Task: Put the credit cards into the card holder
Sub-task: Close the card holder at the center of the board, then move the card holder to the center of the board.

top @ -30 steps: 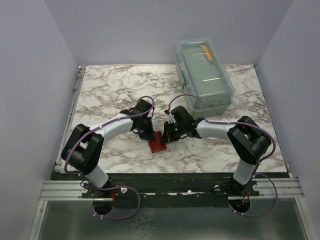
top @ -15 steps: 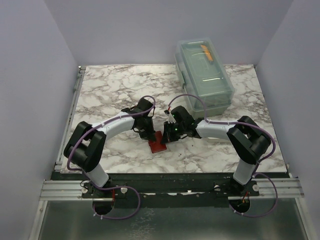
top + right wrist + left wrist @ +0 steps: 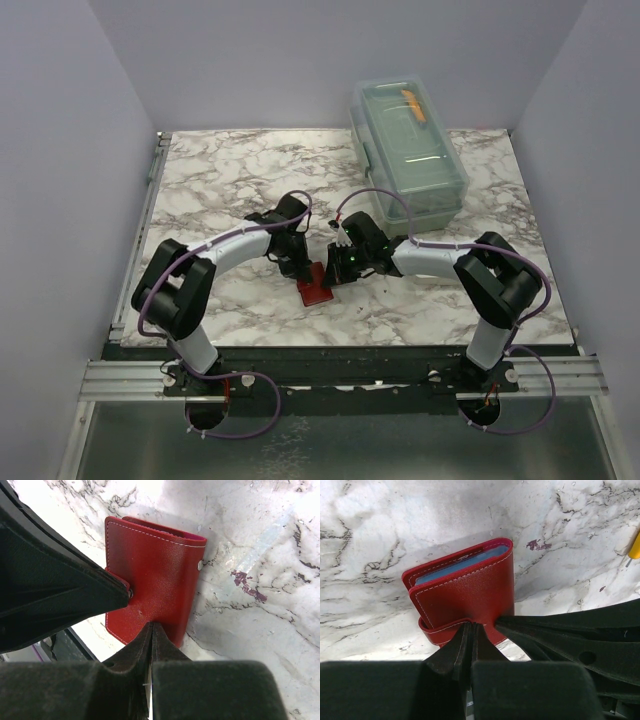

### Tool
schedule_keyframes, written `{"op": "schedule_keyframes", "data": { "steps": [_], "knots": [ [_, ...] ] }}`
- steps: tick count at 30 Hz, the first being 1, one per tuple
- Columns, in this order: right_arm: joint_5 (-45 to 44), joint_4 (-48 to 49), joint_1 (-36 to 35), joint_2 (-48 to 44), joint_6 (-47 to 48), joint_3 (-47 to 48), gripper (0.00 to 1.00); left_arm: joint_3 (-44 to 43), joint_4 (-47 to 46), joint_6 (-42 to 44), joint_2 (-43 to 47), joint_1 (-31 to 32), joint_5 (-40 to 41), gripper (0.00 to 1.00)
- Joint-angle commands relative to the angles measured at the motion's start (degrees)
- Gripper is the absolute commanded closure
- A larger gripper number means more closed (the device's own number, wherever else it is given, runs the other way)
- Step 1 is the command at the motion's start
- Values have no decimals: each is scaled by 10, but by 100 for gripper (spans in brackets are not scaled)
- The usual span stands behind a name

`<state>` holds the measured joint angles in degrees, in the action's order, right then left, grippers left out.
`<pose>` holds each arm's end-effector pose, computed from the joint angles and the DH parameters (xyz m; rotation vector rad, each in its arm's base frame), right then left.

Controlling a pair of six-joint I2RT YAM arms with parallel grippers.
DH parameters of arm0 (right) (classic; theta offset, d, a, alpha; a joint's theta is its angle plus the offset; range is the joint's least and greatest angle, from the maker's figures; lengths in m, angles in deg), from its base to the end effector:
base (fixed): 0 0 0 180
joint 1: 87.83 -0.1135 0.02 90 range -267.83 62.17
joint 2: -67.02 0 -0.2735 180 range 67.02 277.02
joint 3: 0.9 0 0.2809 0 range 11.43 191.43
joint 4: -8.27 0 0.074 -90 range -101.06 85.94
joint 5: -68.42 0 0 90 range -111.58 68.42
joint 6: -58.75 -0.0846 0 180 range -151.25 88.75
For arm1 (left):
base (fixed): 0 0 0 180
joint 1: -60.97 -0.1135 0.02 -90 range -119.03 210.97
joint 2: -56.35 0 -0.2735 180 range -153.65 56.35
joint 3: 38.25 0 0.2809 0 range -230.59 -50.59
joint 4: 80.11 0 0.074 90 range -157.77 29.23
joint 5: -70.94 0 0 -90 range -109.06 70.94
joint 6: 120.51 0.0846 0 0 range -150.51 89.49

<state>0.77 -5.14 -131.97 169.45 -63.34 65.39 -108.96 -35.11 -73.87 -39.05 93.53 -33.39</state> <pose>0.2679 0.3048 0.0991 -0.4678 2.6032 1.0099 0.2880 -0.2088 0.1222 -0.2116 2.9452 -0.6178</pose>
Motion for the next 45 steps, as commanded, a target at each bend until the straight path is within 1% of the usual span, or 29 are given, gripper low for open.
{"op": "schedule_keyframes", "data": {
  "steps": [1,12,16,18,19,21,22,26,28,30,32,35,36,41,45],
  "knots": [
    [-24,-23,-5,39,10,-9,95,16,-22,17,-58,2,34,100],
    [-29,-30,-5,41,12,-5,95,20,-29,17,-101,10,43,100],
    [-35,-45,-5,33,16,7,94,18,-23,16,-66,9,51,100],
    [-42,-65,-5,26,24,23,92,3,-6,16,-35,4,53,100],
    [-45,-77,-5,23,29,32,90,-7,3,16,-18,3,55,96],
    [-57,-103,-5,15,37,55,88,-33,20,17,23,0,62,80],
    [-65,-120,-5,10,43,68,87,-48,28,21,41,-2,66,74],
    [-92,-178,-5,-14,71,123,81,-97,48,37,103,-9,77,58],
    [-100,-204,-5,-26,81,146,71,-104,49,44,130,-11,81,50],
    [-98,-218,-5,-36,90,156,60,-103,48,49,158,-13,88,44],
    [-89,-217,-5,-51,97,150,45,-100,48,59,188,-14,99,39],
    [-72,-196,-6,-69,121,127,29,-95,48,67,247,-16,125,31],
    [-127,-157,-34,-72,94,89,1,-101,50,79,310,-22,165,26],
    [-257,-147,-96,-27,-1,86,0,-107,57,79,386,-25,219,22],
    [-358,-148,-142,12,-33,99,0,-106,60,81,439,-24,236,20]
  ]
}}
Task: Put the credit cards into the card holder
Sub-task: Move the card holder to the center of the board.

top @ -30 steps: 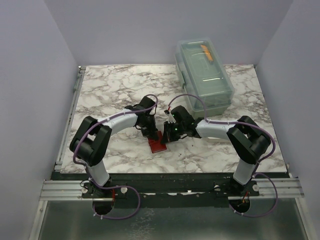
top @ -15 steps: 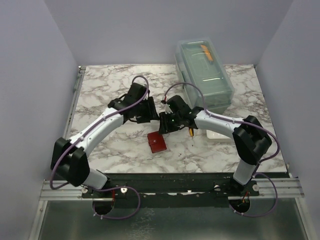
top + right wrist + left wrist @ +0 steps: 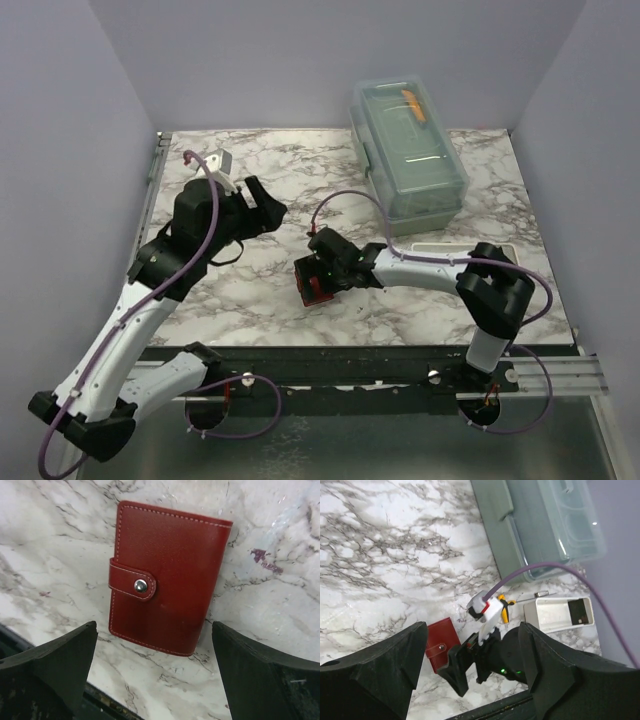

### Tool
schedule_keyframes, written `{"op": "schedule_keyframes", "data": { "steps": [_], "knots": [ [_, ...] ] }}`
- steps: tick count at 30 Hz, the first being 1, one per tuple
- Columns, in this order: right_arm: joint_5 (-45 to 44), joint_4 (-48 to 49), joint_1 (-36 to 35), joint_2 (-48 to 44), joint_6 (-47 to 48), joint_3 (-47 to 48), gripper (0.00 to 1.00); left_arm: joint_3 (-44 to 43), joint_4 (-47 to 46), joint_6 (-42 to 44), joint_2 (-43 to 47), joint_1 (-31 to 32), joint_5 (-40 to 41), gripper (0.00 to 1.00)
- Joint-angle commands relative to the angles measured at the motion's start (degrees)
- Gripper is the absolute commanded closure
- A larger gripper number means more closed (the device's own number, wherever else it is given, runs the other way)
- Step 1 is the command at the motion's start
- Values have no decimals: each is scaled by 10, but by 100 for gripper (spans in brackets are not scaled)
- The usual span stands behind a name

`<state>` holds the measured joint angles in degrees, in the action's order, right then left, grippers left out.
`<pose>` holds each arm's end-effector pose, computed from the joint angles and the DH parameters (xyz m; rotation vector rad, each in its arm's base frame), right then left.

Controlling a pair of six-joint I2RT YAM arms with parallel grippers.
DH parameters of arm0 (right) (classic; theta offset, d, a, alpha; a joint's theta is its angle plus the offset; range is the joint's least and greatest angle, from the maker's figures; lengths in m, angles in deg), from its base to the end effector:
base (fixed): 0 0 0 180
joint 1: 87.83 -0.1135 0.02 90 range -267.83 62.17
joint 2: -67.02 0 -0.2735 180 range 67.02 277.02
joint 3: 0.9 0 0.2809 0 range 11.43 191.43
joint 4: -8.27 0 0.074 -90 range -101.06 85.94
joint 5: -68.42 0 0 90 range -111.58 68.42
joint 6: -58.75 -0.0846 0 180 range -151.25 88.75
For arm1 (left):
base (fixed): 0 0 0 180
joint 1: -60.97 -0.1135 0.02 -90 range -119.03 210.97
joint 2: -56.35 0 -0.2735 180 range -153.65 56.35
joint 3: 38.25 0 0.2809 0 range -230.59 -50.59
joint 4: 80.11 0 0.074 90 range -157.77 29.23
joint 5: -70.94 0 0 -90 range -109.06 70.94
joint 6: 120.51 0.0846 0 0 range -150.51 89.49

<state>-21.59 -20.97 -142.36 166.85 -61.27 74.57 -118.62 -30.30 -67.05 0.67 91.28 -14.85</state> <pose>0.2418 0.3394 0.1395 -0.5544 2.5525 0.5775 0.2314 -0.1281 0.3895 -0.1609 2.0661 -0.6618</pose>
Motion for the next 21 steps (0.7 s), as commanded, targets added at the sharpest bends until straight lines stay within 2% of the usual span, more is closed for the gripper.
{"op": "schedule_keyframes", "data": {
  "steps": [1,5,7,10,13,16,21],
  "knots": [
    [-152,4,-43,55,-63,15,0,-10,14,14,53,-2,54,20],
    [-236,-51,-58,112,-99,61,4,-13,25,19,90,-2,68,20],
    [-259,-48,-59,129,-99,73,7,-16,32,22,106,-2,78,20],
    [-303,1,-55,142,-60,83,15,-23,42,24,129,-2,88,19],
    [-333,28,-22,167,2,137,20,-37,61,26,145,-2,92,19],
    [-305,98,28,191,77,193,32,-47,80,24,160,-2,92,19],
    [-265,183,109,283,196,327,34,-56,101,5,185,-2,85,19]
  ]
}}
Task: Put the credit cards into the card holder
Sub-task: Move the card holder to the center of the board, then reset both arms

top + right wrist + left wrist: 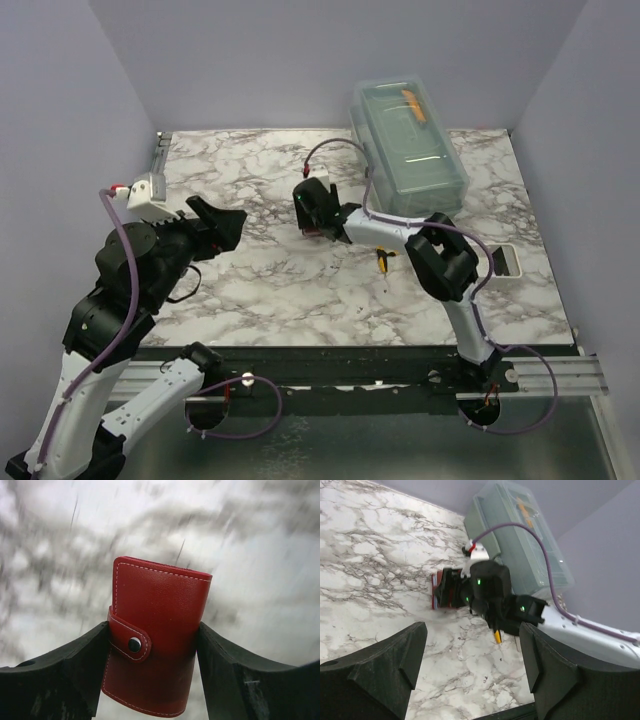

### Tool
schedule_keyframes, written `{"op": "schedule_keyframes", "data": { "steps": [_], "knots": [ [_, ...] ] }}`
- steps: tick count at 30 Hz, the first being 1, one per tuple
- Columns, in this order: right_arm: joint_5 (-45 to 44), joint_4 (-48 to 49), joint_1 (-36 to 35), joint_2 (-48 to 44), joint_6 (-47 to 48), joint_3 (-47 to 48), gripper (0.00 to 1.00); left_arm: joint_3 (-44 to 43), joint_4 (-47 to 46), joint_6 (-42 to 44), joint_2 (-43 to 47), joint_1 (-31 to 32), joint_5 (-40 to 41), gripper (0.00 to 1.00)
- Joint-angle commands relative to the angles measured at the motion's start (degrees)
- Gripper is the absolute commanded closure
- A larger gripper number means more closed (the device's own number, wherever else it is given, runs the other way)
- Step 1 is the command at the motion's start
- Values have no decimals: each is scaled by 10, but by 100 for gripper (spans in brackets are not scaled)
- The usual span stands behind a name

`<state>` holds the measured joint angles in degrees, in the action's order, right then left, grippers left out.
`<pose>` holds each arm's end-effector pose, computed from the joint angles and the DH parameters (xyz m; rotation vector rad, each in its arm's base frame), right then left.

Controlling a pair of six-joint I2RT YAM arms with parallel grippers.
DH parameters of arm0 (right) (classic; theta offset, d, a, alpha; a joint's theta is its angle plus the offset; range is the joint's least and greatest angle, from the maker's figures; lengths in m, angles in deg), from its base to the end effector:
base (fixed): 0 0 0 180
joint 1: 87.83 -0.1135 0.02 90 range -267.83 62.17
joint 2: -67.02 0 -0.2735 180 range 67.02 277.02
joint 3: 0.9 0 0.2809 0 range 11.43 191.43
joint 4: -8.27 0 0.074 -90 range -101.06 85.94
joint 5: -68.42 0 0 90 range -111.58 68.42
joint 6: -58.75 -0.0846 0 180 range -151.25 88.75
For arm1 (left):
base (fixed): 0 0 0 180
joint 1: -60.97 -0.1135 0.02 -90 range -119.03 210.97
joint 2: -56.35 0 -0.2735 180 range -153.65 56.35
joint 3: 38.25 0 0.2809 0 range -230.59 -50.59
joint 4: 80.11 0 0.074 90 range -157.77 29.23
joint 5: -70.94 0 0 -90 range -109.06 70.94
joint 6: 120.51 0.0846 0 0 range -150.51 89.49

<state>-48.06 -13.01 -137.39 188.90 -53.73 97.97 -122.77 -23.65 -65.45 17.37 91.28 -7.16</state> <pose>0.3726 0.3790 0.1314 -0.3082 2.2279 0.1288 0.1453 -0.0647 0.4563 -0.2269 1.7879 -0.6415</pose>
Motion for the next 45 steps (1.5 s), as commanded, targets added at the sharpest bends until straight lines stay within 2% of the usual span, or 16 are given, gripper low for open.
{"op": "schedule_keyframes", "data": {
  "steps": [1,5,8,11,13,17,20,22,28,34,42,45],
  "knots": [
    [9,107,73,87,135,127,34,-15,37,-14,22,-2,3,19],
    [37,106,105,165,184,232,31,-11,43,-32,33,-2,-21,19],
    [54,93,115,205,218,296,18,-6,43,-40,36,-2,-30,19],
    [71,15,117,223,247,372,7,-11,43,-40,31,-2,-35,19],
    [72,-37,115,204,246,407,3,-16,40,-37,24,-2,-36,19],
    [87,-116,107,81,202,396,0,-29,30,-25,6,-2,-33,19],
    [137,-193,104,-28,167,383,0,-42,13,-15,-11,-2,-33,19],
    [184,-201,103,-114,171,338,0,-53,-2,-7,-23,-2,-31,18],
    [217,-127,101,-357,212,178,0,-103,-43,19,-64,-2,-13,15],
    [185,3,101,-561,267,44,0,-150,-81,39,-91,-2,8,11],
    [136,72,101,-740,237,-49,0,-162,-112,50,-100,-2,41,11],
    [123,64,101,-763,228,-63,0,-156,-115,40,-99,-2,43,11]
  ]
}}
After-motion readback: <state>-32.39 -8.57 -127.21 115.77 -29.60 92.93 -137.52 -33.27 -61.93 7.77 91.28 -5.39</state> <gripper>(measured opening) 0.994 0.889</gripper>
